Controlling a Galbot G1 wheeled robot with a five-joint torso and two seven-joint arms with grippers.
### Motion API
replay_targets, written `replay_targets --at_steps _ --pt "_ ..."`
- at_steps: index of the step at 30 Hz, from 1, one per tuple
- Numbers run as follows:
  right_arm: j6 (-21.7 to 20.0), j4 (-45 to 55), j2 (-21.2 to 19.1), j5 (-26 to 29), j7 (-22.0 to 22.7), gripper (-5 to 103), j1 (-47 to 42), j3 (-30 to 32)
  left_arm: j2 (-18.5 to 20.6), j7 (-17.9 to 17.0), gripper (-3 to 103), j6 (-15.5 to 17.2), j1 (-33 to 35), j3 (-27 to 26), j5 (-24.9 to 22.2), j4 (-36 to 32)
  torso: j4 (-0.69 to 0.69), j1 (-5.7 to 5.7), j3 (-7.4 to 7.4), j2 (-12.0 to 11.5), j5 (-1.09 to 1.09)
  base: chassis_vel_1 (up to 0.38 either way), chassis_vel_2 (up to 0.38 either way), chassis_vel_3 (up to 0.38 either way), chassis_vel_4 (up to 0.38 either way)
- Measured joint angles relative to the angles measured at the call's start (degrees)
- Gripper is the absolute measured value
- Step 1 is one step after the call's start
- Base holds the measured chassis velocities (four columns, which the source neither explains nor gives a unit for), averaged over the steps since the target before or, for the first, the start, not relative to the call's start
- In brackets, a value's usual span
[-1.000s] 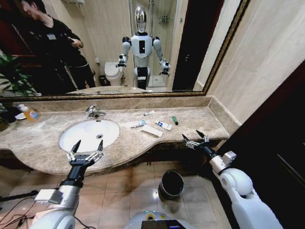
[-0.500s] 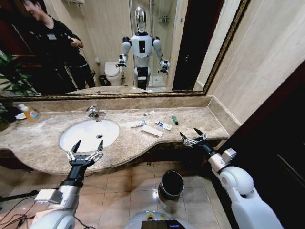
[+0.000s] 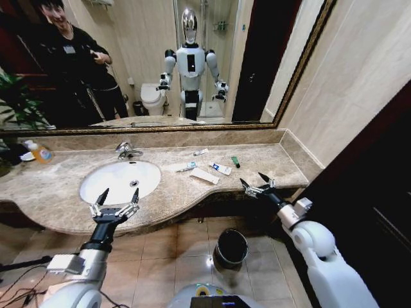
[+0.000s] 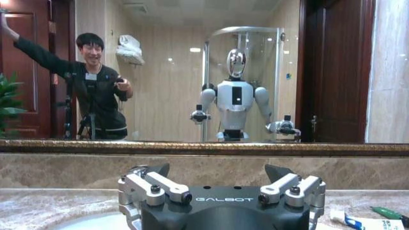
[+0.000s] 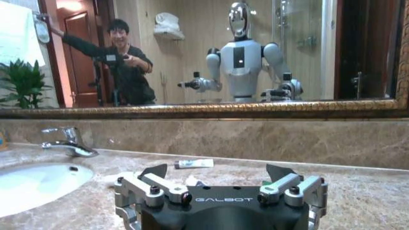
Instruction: Pick up the trash from the sink and place it in the trash bin.
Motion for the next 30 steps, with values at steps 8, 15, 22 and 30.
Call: replay_targets --at_steps 8,15,22,30 --pt "0.21 -4.66 -1.61 0.96 3.09 100 3.10 -2.77 0.00 0.00 100 0.00 0.00 0.00 0.00 0.00 -0.01 0.00 0.00 0.00 0.00 0.000 0.000 0.000 0.000" --pt "-0.54 -5.73 -2.40 1.61 12.28 100 8.78 -9.19 0.00 0.00 100 0.00 0.00 0.00 0.00 0.00 0.01 0.00 0.00 0.00 -0.02 0.000 0.000 0.000 0.000" --pt "-1.11 -7.29 -3.49 1.81 13.85 100 11.16 -10.40 0.00 0.00 100 0.00 0.00 0.00 0.00 0.00 0.00 -0.01 0.00 0.00 0.01 0.000 0.000 0.000 0.000" --pt "-4.69 -10.00 -7.59 5.66 16.16 100 14.75 -12.74 0.00 0.00 100 0.00 0.01 0.00 0.00 0.00 -0.01 -0.01 0.00 0.00 0.00 0.000 0.000 0.000 0.000"
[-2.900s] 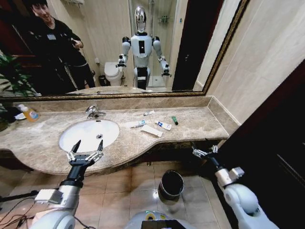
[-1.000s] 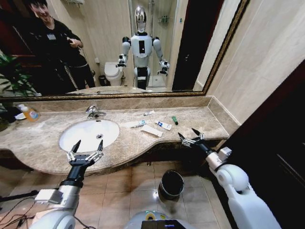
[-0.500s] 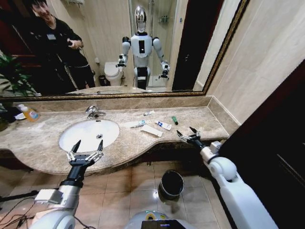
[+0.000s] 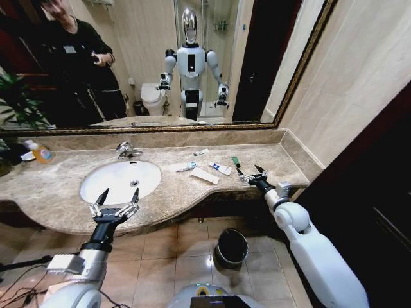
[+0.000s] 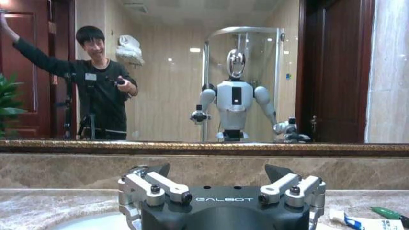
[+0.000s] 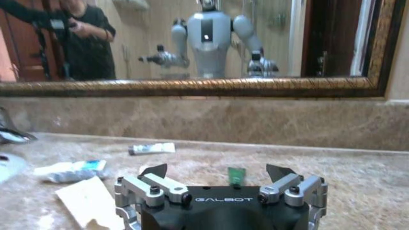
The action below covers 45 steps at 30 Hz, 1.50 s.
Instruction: Pick up the trash from the sink and place it in the trash bin.
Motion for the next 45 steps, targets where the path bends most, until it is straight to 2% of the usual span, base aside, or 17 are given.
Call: replay_targets --at_steps 7,11,21,27,41,45 --pt "-1.82 -5.19 -1.09 2.16 -1.22 100 5.40 -3.08 0.00 0.00 100 0.00 0.00 0.00 0.00 0.00 0.00 0.00 0.00 0.00 0.02 0.000 0.000 0.000 0.000" --pt "-5.32 -9.07 -0.97 3.26 -1.01 100 10.87 -5.40 0.00 0.00 100 0.00 -0.01 0.00 0.00 0.00 0.01 0.00 0.00 0.00 -0.01 0.000 0.000 0.000 0.000" --pt "-5.67 -15.46 -0.87 3.38 0.11 100 17.80 -9.71 0.00 0.00 100 0.00 0.00 0.00 0.00 0.00 0.00 0.00 0.00 0.00 0.00 0.000 0.000 0.000 0.000" --pt "-5.72 -21.93 0.71 3.26 1.12 100 24.42 -14.21 0.00 0.00 100 0.00 0.00 0.00 0.00 0.00 0.01 0.01 0.00 0.00 -0.02 0.000 0.000 0.000 0.000" --pt "-7.87 -25.47 5.09 0.83 5.04 99 25.71 -16.70 0.00 0.00 100 0.00 0.00 0.00 0.00 0.00 0.00 0.01 0.00 0.00 0.00 0.000 0.000 0.000 0.000" --pt "-8.52 -26.54 5.84 1.02 6.31 91 25.91 -16.64 0.00 0.00 100 0.00 0.00 0.00 0.00 0.00 0.01 0.01 0.00 0.00 0.00 0.000 0.000 0.000 0.000"
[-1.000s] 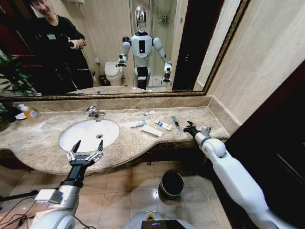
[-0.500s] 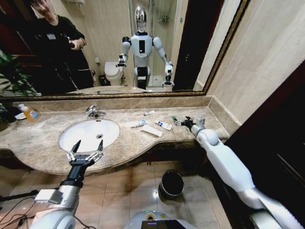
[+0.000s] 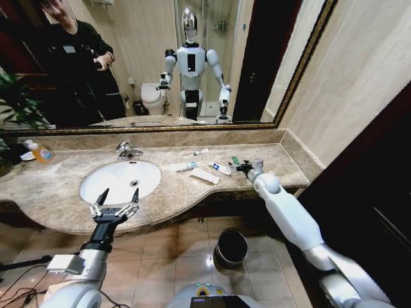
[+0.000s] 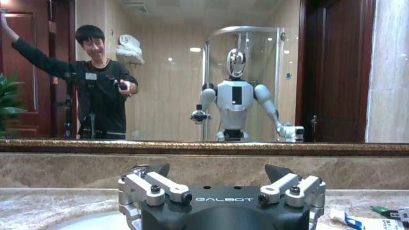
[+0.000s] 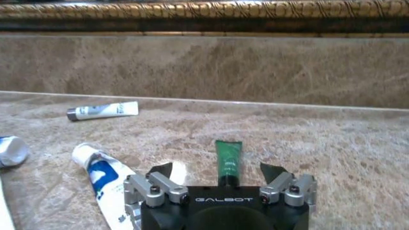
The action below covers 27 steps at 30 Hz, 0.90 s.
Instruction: Pick up the trash from the sink and place it in the trash bin.
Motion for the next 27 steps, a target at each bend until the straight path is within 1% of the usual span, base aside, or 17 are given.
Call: replay_targets --at_steps 1,3,4,12,13,14,15,16,18,27 --pt "-0.01 -0.19 0.04 0.04 0.04 87 0.00 0.08 0.00 0.00 100 0.00 0.00 0.00 0.00 0.00 0.00 0.00 0.00 0.00 0.00 0.000 0.000 0.000 0.000" --pt "-0.01 -0.33 0.05 0.06 0.06 87 0.00 0.17 0.00 0.00 100 0.00 0.00 0.00 0.00 0.00 0.00 0.00 0.00 0.00 0.00 0.000 0.000 0.000 0.000" --pt "-0.01 -0.67 0.05 0.09 0.14 84 0.01 0.35 0.00 0.00 100 0.00 0.00 0.00 0.00 0.00 0.00 0.00 0.00 0.00 0.00 0.000 0.000 0.000 0.000" --pt "-0.48 -0.51 -0.85 0.89 -0.02 84 0.03 1.02 0.00 0.00 100 0.00 0.00 0.00 0.00 0.00 -0.01 0.00 0.00 0.00 0.00 0.000 0.000 0.000 0.000" --pt "-0.63 -0.31 -0.96 0.96 -0.13 84 -0.02 1.05 0.00 0.00 100 0.00 0.00 0.00 0.00 0.00 -0.01 0.00 0.00 0.00 0.00 0.000 0.000 0.000 0.000" --pt "-0.90 -0.22 -1.05 1.03 -0.24 80 -0.02 1.07 0.00 0.00 100 0.00 0.00 0.00 0.00 0.00 0.00 0.00 0.00 0.00 0.00 0.000 0.000 0.000 0.000" --pt "-0.90 -0.22 -1.05 1.03 -0.24 80 -0.02 1.07 0.00 0.00 100 0.00 0.00 0.00 0.00 0.00 0.00 0.00 0.00 0.00 0.00 0.000 0.000 0.000 0.000" --pt "-1.01 -0.22 -1.13 1.04 -0.34 78 -0.02 1.07 0.00 0.00 100 0.00 0.00 0.00 0.00 0.00 0.00 0.00 0.00 0.00 0.00 0.000 0.000 0.000 0.000" --pt "-1.06 -0.32 -1.20 1.04 -0.48 76 -0.02 1.07 0.00 0.00 100 0.00 0.00 0.00 0.00 0.00 0.00 0.00 0.00 0.00 0.00 0.000 0.000 0.000 0.000" --pt "-0.97 -0.73 -1.36 1.04 -0.66 75 -0.08 1.24 0.00 0.00 100 0.00 0.00 0.00 0.00 0.00 0.00 0.00 0.00 0.00 0.00 0.000 0.000 0.000 0.000"
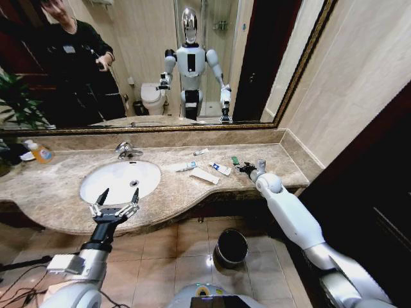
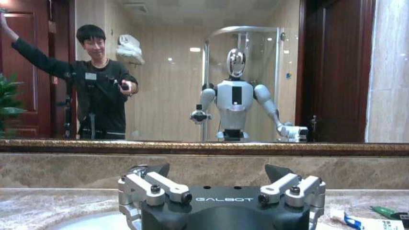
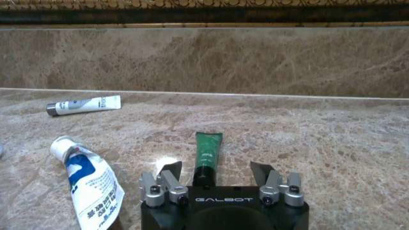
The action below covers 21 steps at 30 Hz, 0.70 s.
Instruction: Pick up the trash from the sink and place it in the trash bin.
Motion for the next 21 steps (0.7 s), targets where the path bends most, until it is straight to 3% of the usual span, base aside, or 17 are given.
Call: replay_targets --at_steps 5,9,21 --pt "0.08 -0.05 -0.08 -0.01 -0.10 75 -0.13 0.03 0.00 0.00 100 0.00 0.00 0.00 0.00 0.00 0.00 0.00 0.00 0.00 0.00 0.000 0.000 0.000 0.000" --pt "0.02 -0.06 -0.20 -0.12 -0.86 66 -0.41 0.12 0.00 0.00 100 0.00 0.00 0.00 0.00 0.00 0.00 0.00 0.00 0.00 0.00 0.000 0.000 0.000 0.000" --pt "-0.03 0.23 0.24 -1.17 -1.01 58 -1.12 0.02 0.00 0.00 100 0.00 0.00 0.00 0.00 0.00 0.00 0.00 0.00 0.00 0.00 0.000 0.000 0.000 0.000"
